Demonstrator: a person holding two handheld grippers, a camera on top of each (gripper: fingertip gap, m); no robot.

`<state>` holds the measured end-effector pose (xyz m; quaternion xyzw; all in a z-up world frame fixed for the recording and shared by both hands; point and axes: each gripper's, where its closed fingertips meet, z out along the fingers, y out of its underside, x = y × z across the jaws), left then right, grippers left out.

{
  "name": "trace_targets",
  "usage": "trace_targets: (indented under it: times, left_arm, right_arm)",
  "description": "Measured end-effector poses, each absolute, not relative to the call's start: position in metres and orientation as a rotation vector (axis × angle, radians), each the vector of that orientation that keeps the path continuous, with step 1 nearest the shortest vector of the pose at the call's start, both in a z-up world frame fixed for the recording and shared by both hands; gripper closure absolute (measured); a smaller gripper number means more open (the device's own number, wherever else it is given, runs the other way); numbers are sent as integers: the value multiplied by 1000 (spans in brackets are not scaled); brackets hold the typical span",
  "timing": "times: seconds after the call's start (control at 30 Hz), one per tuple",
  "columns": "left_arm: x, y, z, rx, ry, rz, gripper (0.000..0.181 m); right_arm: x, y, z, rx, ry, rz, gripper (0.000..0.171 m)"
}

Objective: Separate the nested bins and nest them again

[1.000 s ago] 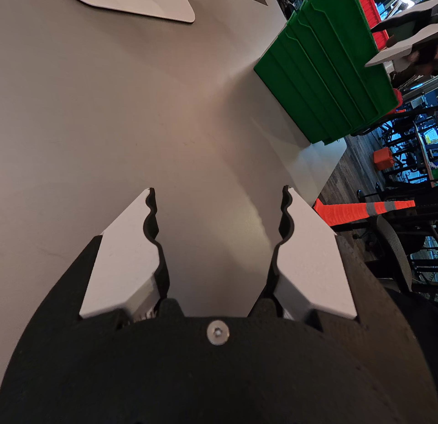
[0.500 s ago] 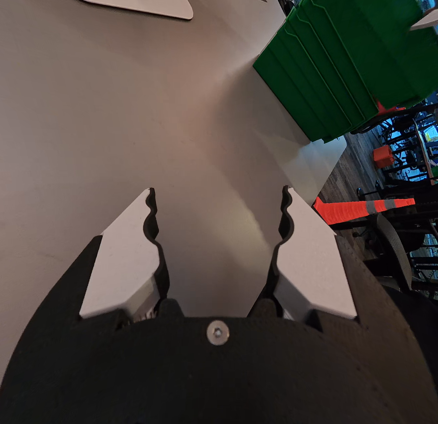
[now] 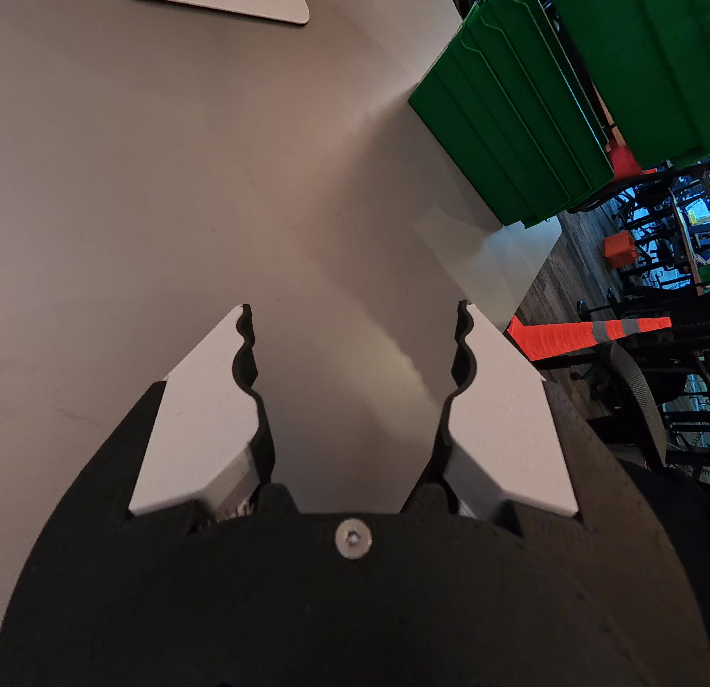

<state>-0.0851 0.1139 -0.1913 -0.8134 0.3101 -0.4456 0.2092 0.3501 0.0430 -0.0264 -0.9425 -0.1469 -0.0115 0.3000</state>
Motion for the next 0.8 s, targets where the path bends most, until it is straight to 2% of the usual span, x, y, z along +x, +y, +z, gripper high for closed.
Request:
trace_targets:
  times: [0.37, 0.63, 0.8]
  left_arm:
    - [-82, 112, -194, -2269, 873, -1245, 78]
    - [-86, 114, -191, -2258, 863, -1255, 78]
    - [-88, 116, -190, -2254, 852, -1263, 78]
  right_arm:
    - [264, 57, -24, -2450, -546, 39, 79]
    - [195, 75, -70, -2426, -548, 125, 78]
    - [177, 76, -118, -2456, -470, 134, 78]
